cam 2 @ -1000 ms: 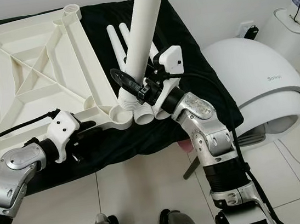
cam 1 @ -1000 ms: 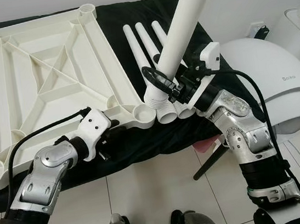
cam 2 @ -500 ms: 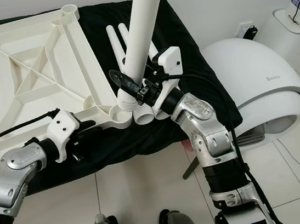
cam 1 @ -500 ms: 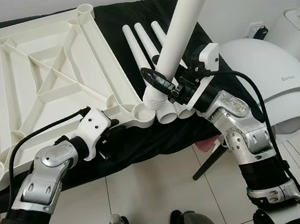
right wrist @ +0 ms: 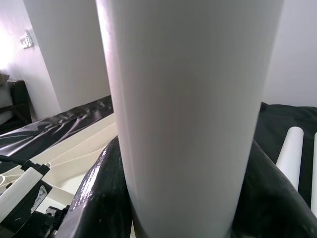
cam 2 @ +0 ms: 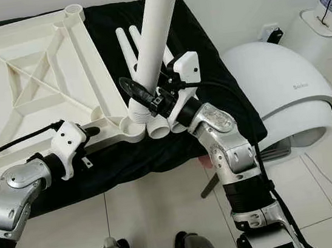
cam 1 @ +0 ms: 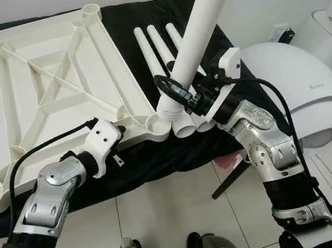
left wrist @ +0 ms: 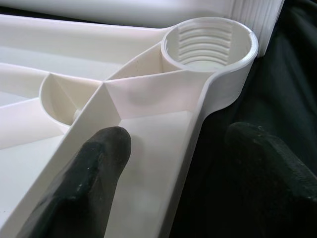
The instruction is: Building children table
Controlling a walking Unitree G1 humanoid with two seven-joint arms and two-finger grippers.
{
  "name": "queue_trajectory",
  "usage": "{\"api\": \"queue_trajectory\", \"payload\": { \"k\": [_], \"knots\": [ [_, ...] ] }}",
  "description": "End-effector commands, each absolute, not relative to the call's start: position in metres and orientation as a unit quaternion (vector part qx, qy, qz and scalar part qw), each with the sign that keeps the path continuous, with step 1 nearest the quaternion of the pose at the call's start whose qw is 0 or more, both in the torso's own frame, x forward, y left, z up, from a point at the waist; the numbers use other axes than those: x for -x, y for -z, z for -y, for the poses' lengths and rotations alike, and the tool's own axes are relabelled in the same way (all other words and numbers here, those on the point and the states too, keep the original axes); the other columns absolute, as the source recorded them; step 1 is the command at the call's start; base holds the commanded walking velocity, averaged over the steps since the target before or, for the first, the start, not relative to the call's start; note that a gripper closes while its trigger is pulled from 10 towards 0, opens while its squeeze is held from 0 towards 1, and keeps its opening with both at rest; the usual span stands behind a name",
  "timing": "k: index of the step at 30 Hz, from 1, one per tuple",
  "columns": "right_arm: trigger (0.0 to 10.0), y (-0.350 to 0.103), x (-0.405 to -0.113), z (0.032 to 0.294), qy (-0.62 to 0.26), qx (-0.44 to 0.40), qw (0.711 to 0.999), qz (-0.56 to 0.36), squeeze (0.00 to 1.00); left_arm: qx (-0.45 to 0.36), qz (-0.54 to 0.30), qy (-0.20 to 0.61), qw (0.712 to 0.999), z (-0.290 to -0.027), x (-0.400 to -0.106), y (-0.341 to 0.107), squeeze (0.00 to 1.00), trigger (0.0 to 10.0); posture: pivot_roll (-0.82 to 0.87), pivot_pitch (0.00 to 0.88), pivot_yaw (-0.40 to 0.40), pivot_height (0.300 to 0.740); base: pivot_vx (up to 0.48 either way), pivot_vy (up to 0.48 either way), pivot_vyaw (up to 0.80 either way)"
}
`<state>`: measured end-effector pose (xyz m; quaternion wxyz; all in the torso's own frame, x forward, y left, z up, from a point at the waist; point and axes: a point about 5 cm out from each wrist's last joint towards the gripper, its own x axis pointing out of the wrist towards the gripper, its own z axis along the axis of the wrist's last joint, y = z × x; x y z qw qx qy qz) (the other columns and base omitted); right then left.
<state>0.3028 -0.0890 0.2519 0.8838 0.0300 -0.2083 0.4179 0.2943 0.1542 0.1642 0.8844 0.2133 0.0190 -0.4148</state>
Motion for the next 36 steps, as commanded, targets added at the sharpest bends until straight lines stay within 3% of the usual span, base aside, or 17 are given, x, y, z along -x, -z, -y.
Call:
{"api": "queue_trajectory", "payload": {
  "k": [1, 10, 16, 29, 32, 36],
  "knots": [
    [10.0, -0.256, -0.302, 0.090, -0.418, -0.033, 0.881, 0.217, 0.00, -0.209, -0.035, 0.404, 0.890, -0.159, -0.294, -0.158, 0.00, 10.0, 0.04, 0.190, -0.064, 0.740, 0.000, 0.000, 0.00],
    [10.0, -0.260, -0.308, 0.098, -0.396, -0.042, 0.888, 0.229, 0.00, -0.141, 0.079, 0.403, 0.901, -0.171, -0.289, -0.223, 0.00, 10.0, 0.04, 0.187, -0.064, 0.740, 0.000, 0.000, 0.00],
    [10.0, -0.264, -0.311, 0.101, -0.381, -0.051, 0.892, 0.237, 0.00, -0.121, 0.114, 0.395, 0.904, -0.174, -0.287, -0.239, 0.00, 10.0, 0.05, 0.187, -0.066, 0.740, 0.000, 0.000, 0.00],
    [10.0, -0.261, -0.328, 0.118, -0.264, -0.060, 0.929, 0.253, 0.00, -0.049, 0.153, 0.255, 0.954, -0.166, -0.302, -0.237, 0.00, 10.0, 0.06, 0.182, -0.067, 0.740, 0.000, 0.000, 0.00],
    [10.0, -0.260, -0.334, 0.124, -0.222, -0.062, 0.939, 0.257, 0.00, -0.016, 0.173, 0.143, 0.974, -0.178, -0.311, -0.237, 0.00, 10.0, 0.07, 0.175, -0.069, 0.740, 0.000, 0.000, 0.00],
    [10.0, -0.258, -0.336, 0.125, -0.210, -0.059, 0.941, 0.258, 0.00, -0.008, 0.175, 0.097, 0.980, -0.186, -0.313, -0.236, 0.00, 10.0, 0.07, 0.171, -0.069, 0.740, 0.000, 0.000, 0.00]
  ]
}}
